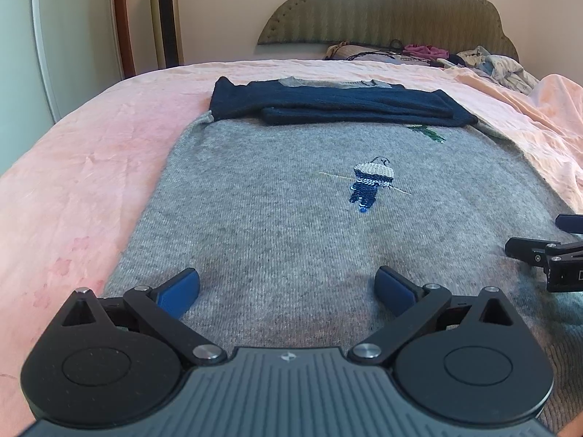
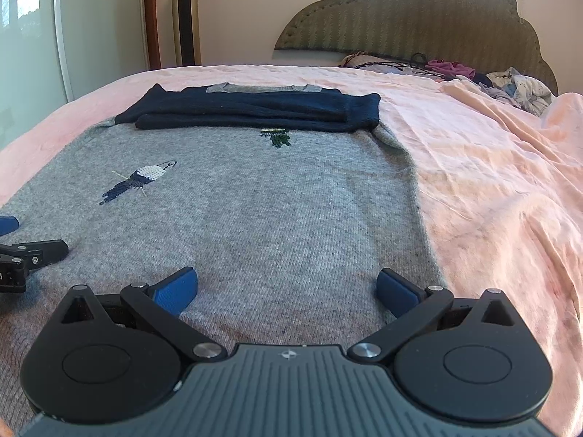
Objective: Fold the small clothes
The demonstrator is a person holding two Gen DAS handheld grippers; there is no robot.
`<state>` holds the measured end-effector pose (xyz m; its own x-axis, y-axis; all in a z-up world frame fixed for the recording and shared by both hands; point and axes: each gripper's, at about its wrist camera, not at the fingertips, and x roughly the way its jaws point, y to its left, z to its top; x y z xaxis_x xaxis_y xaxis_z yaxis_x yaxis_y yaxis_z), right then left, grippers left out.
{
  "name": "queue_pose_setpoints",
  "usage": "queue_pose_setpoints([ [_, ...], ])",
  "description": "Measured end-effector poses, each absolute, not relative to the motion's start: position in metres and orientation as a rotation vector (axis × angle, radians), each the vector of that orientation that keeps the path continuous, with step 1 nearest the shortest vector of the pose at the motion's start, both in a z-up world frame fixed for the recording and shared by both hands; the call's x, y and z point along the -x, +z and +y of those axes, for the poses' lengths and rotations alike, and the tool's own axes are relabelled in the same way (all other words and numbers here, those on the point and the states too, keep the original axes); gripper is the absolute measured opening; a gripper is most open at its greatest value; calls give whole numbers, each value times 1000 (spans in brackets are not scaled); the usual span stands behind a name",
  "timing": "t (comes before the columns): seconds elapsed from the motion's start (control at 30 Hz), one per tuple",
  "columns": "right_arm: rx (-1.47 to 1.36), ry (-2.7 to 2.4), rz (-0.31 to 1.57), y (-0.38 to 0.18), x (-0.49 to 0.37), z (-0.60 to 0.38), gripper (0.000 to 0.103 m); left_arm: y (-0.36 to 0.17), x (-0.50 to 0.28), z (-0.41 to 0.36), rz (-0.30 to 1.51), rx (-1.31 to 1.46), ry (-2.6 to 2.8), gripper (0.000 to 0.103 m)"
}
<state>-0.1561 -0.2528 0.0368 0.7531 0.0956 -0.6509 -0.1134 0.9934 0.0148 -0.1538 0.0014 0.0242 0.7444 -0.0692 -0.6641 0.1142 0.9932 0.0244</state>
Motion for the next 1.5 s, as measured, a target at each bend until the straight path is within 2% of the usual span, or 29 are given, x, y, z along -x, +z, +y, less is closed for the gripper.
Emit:
queue_pose_setpoints([
  [0.4,36,180,695,39,212,-255,103,24,202,7,700,-79,-98,103],
  [0.53,16,164,759,50,203,-251,103,31,197,4,743,-57,-60,103],
  [0.83,-3,180,689,67,149,-217,103,27,176,-28,726,-146,-93,103],
  [0.97,57,167,816,47,121,-207,103,41,171,-16,738,-154,-127,103],
  [1.1,60,196,762,63,111,-225,103,60,122,-2,699,-106,-98,103],
  [1.23,-79,125,753,71,50,-255,103,54,43,-12,751,-91,-92,103],
  [1.33,-137,42,791,57,-2,-265,103,38,-1,-21,746,-149,-89,103],
  [1.4,-51,-7,819,39,-25,-264,103,24,-14,-12,735,-152,-66,103],
  [1.5,-1,75,730,28,-14,-272,103,24,-14,14,763,-84,-97,103],
])
